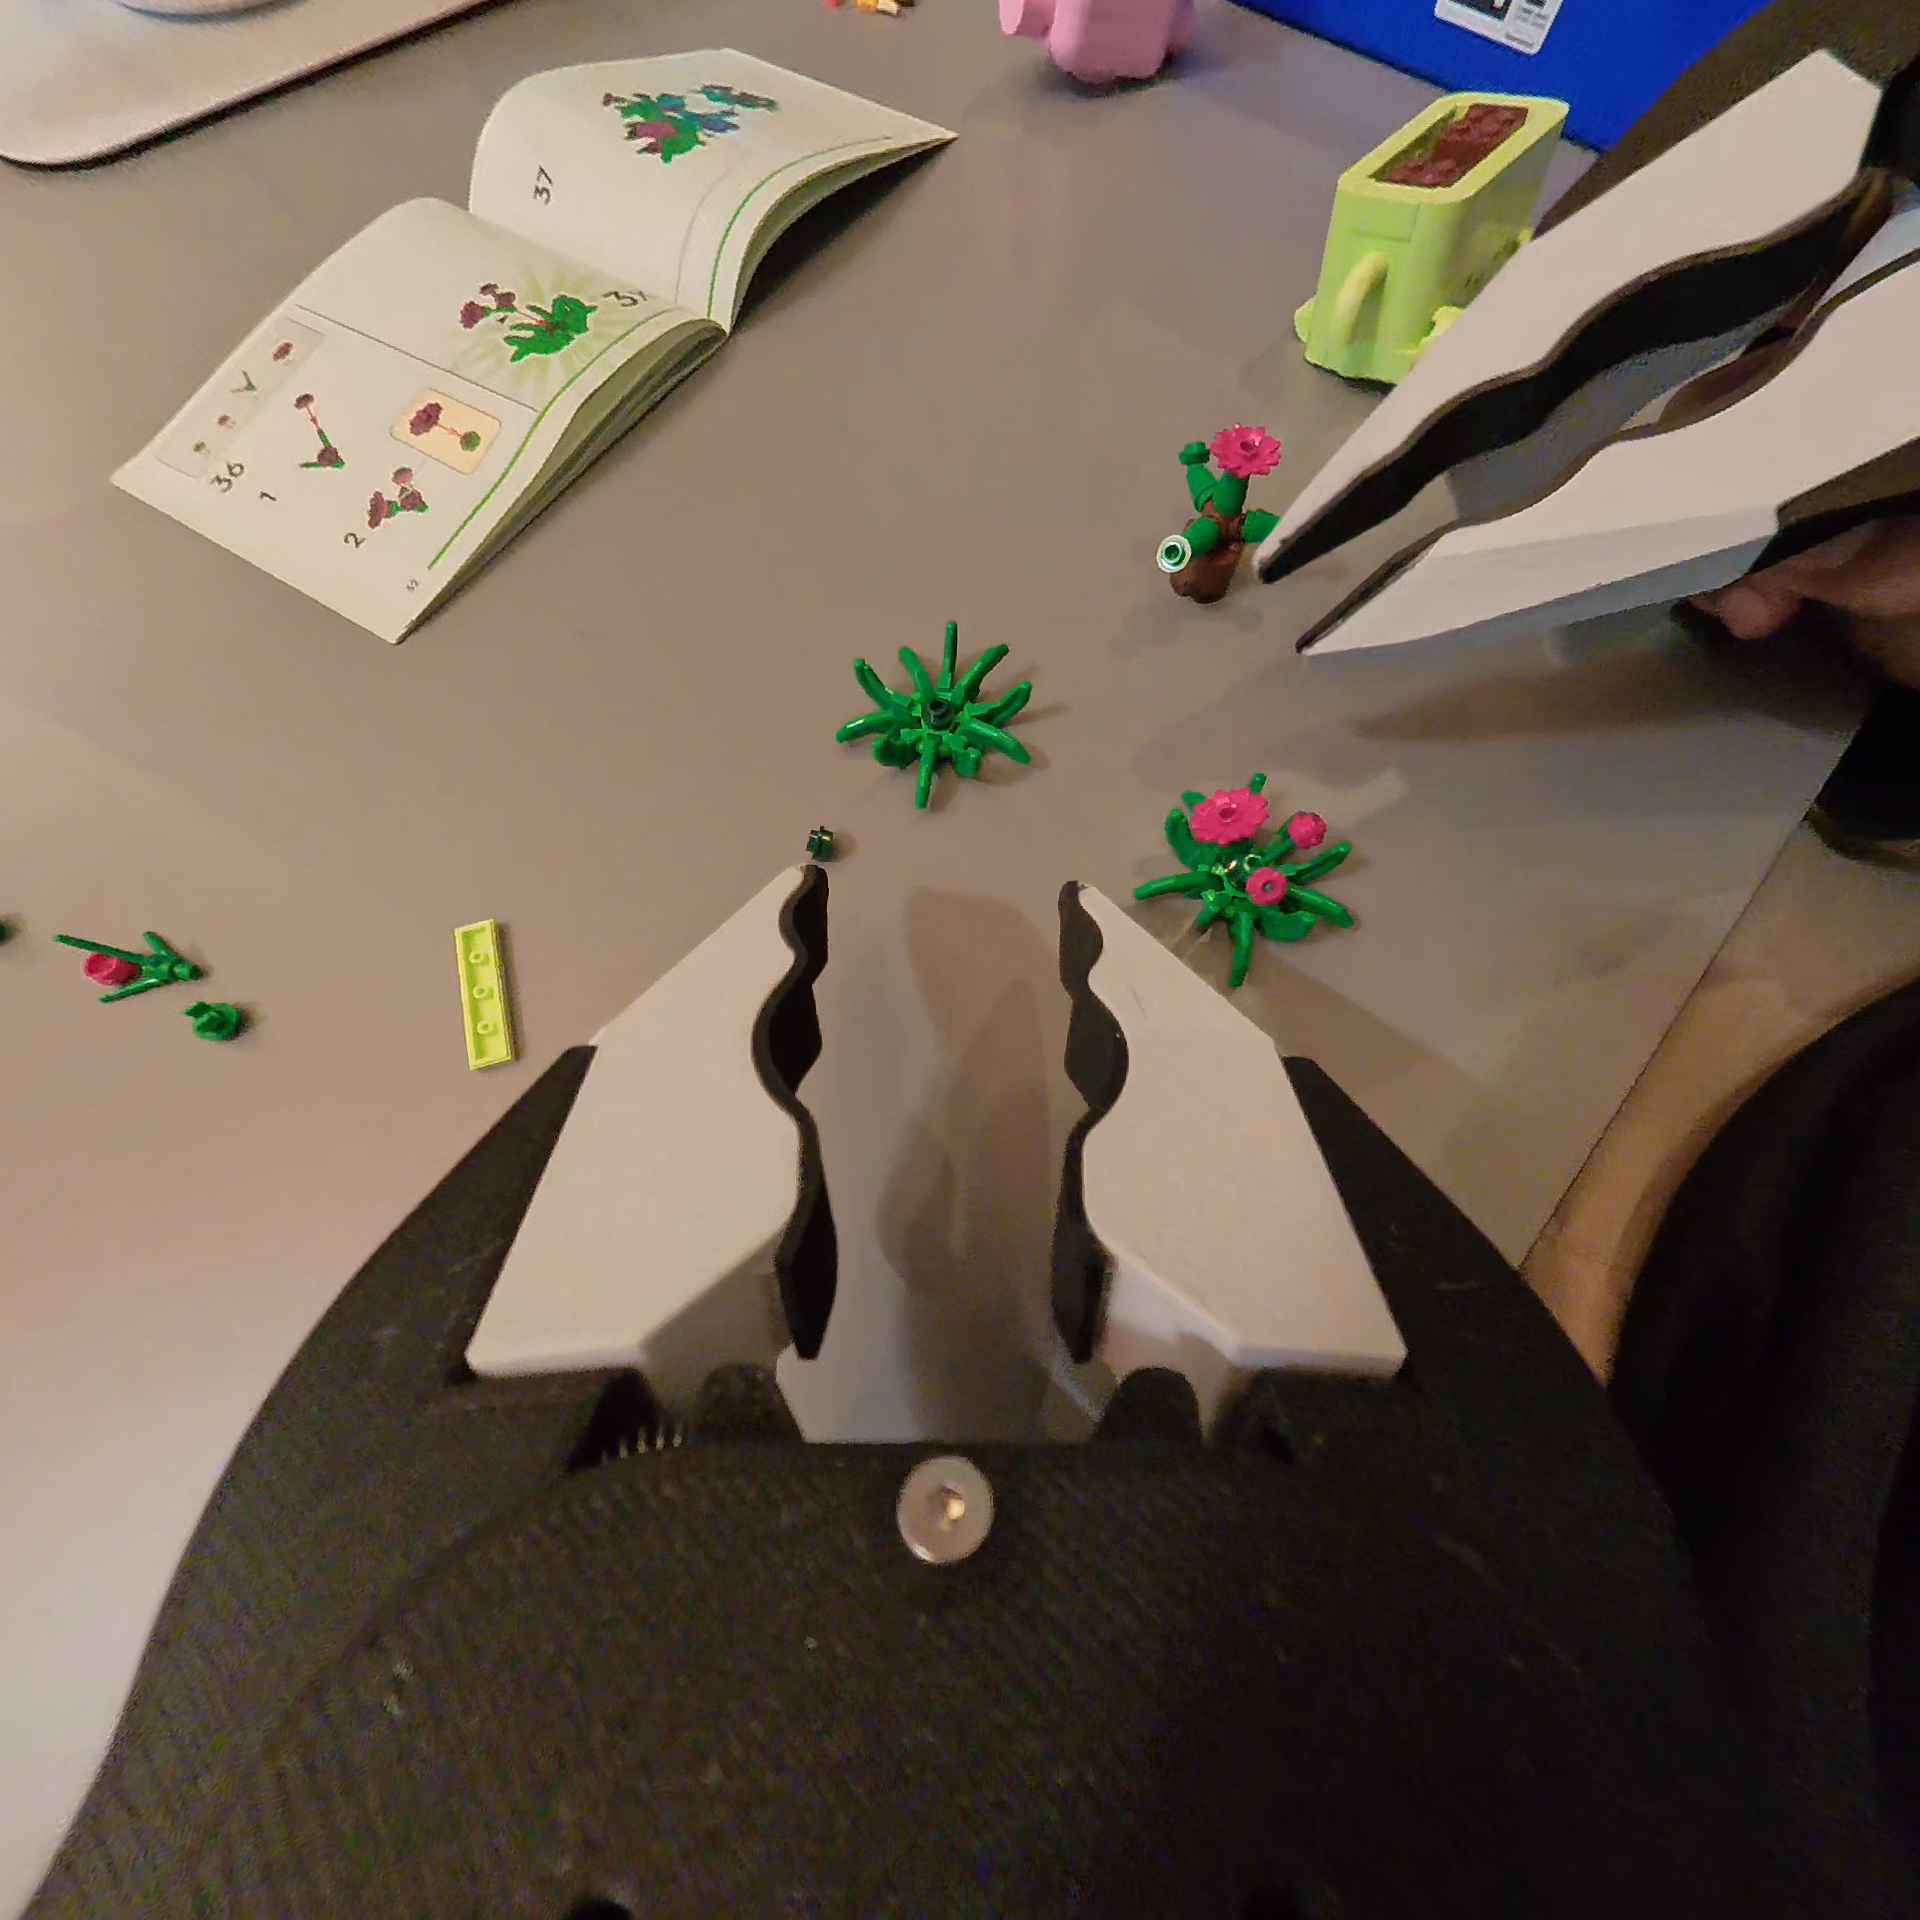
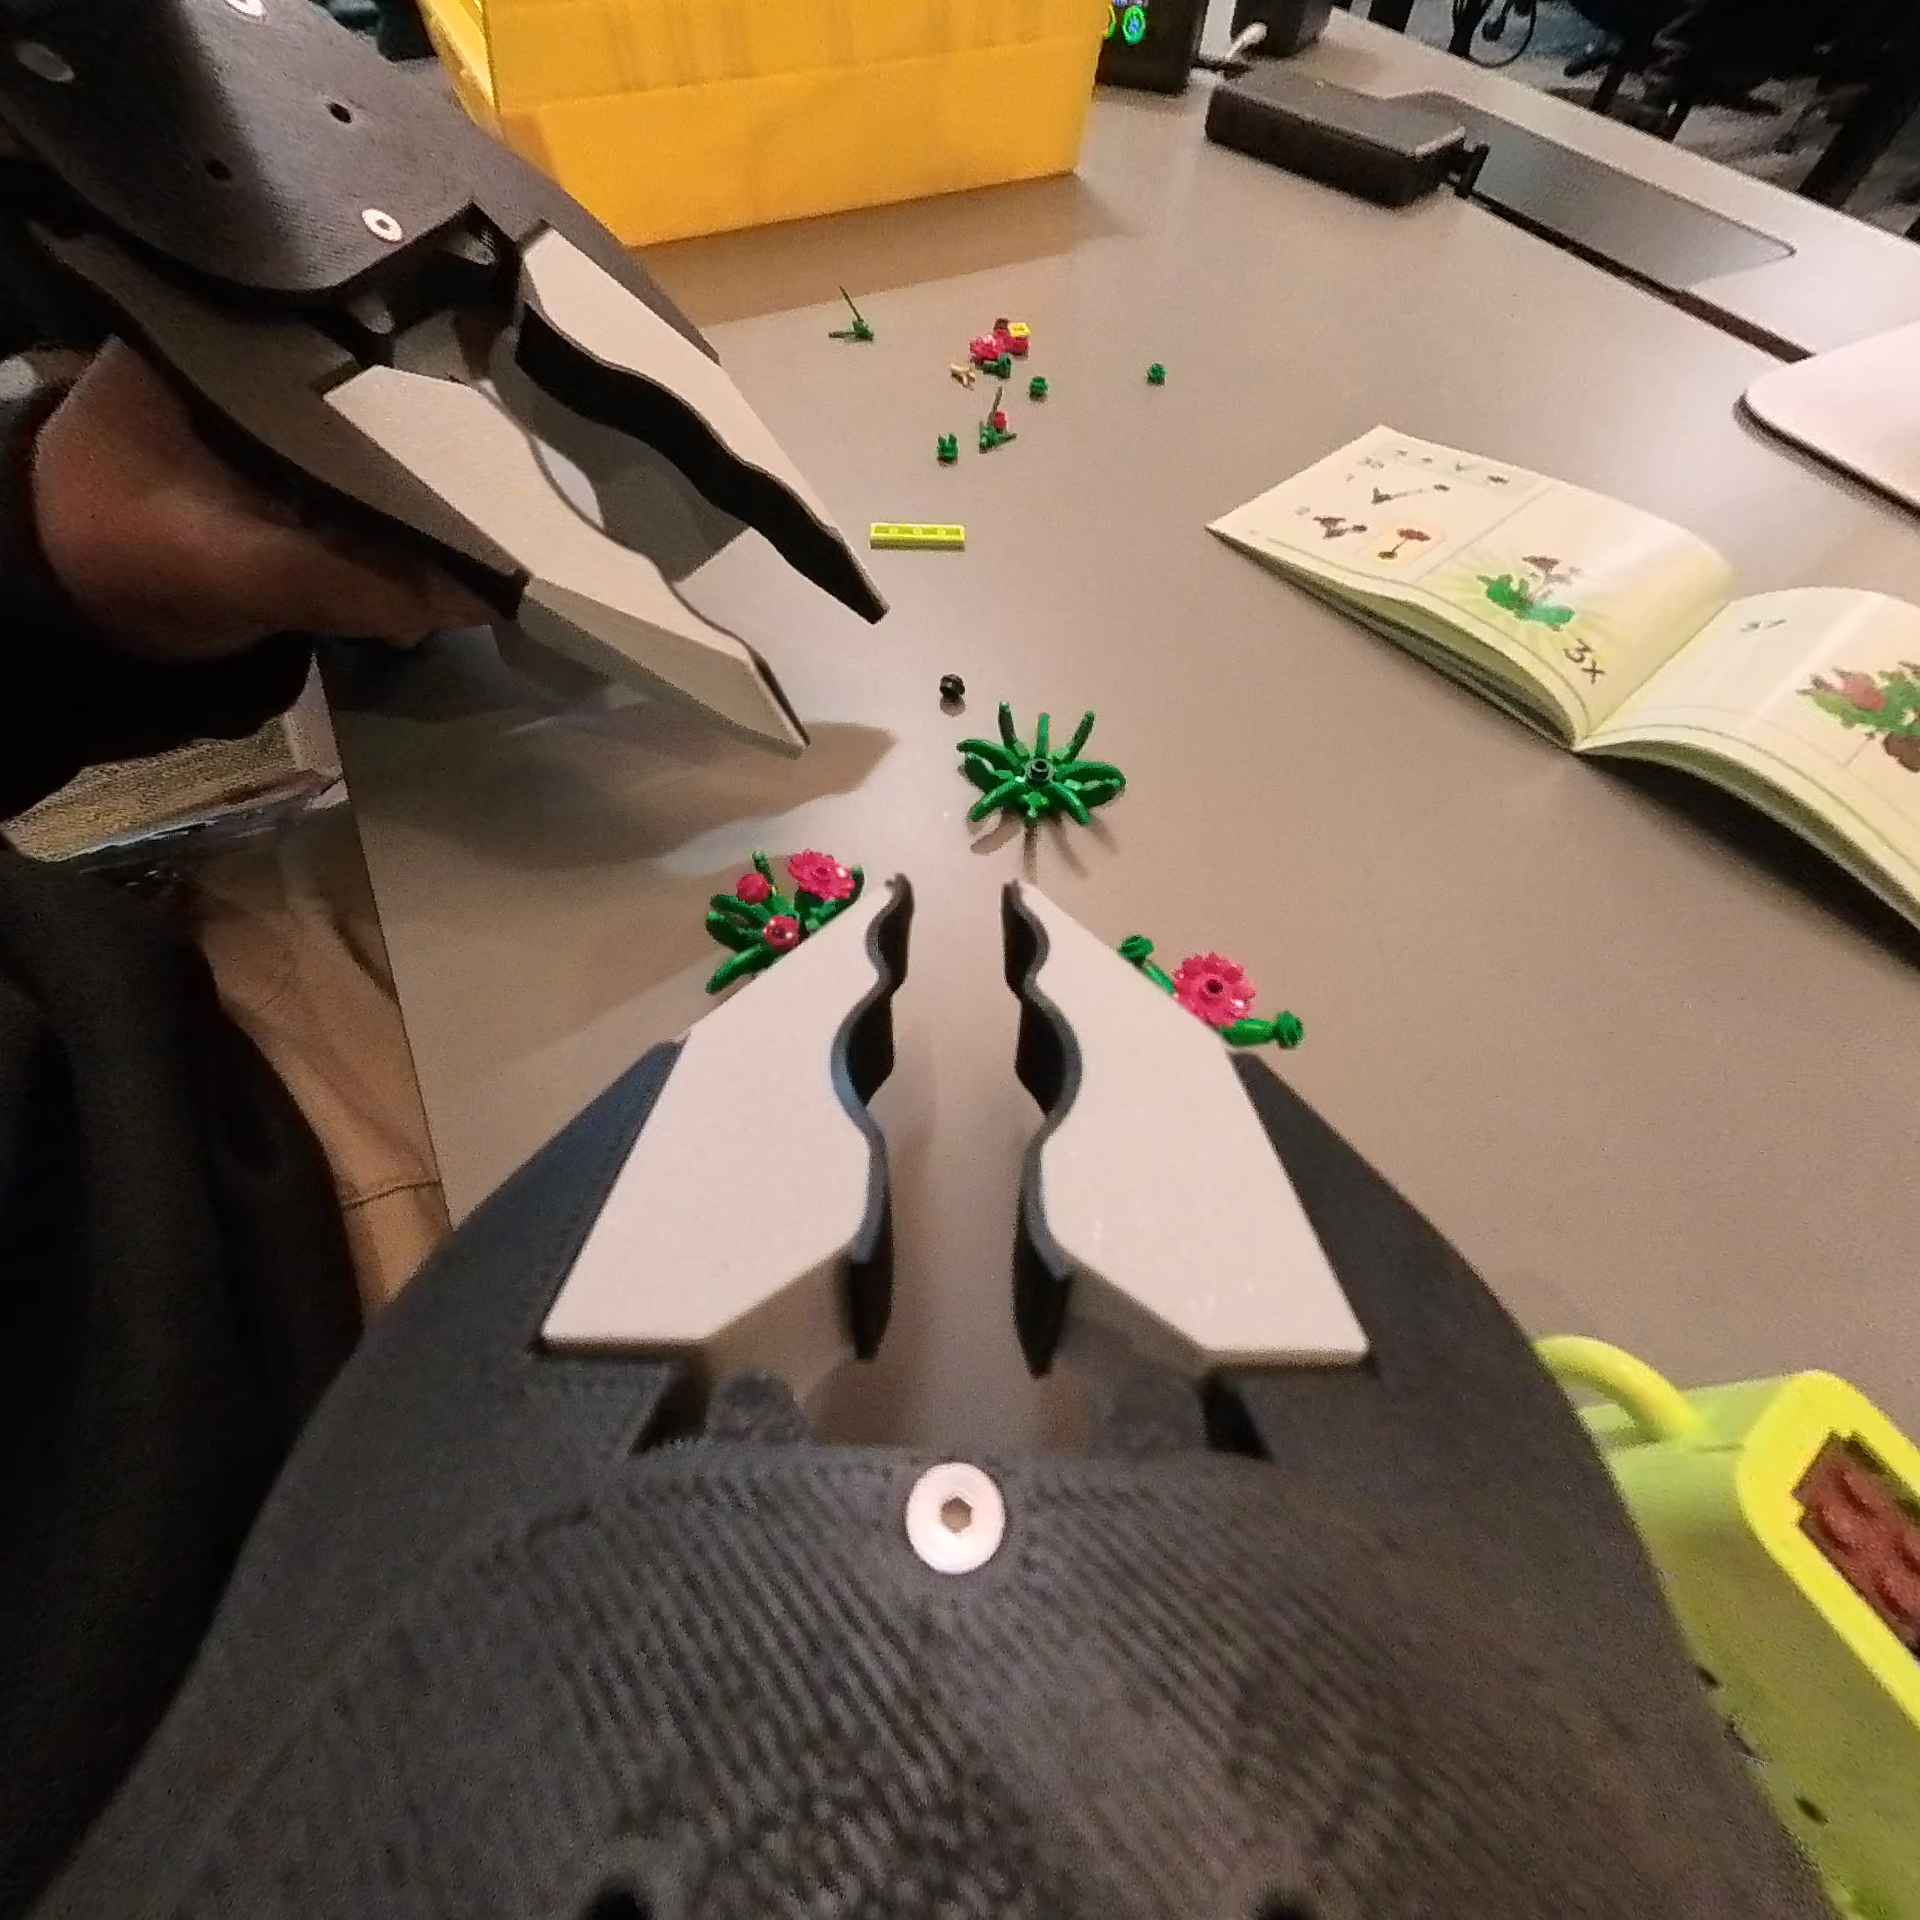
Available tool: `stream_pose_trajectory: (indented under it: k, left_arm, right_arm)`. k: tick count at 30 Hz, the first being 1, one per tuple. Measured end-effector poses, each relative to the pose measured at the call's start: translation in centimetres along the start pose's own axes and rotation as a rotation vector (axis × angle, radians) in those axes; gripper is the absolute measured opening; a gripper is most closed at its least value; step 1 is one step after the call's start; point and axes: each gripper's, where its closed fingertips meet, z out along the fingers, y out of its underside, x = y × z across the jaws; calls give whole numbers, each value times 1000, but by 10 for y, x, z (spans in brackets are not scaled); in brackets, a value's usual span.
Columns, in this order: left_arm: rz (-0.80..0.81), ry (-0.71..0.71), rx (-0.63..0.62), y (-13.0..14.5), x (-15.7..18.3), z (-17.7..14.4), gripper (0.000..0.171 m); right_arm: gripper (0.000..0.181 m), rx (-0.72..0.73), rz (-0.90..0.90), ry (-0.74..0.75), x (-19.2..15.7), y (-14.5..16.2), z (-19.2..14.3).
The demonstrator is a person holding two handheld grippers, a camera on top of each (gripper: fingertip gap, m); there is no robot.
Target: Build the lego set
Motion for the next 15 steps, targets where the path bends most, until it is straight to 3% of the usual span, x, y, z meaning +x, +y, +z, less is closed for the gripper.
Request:
stream_pose_trajectory:
  k: [4, 15]
  left_arm:
    - [-51, 50, -3, 1, 0, 0, 39]
    - [-142, 139, -25, 3, 1, 3, 32]
  right_arm:
    - [7, 44, 3, 1, 1, -6, -4]
    - [9, 11, 6, -31, -2, -2, 0]
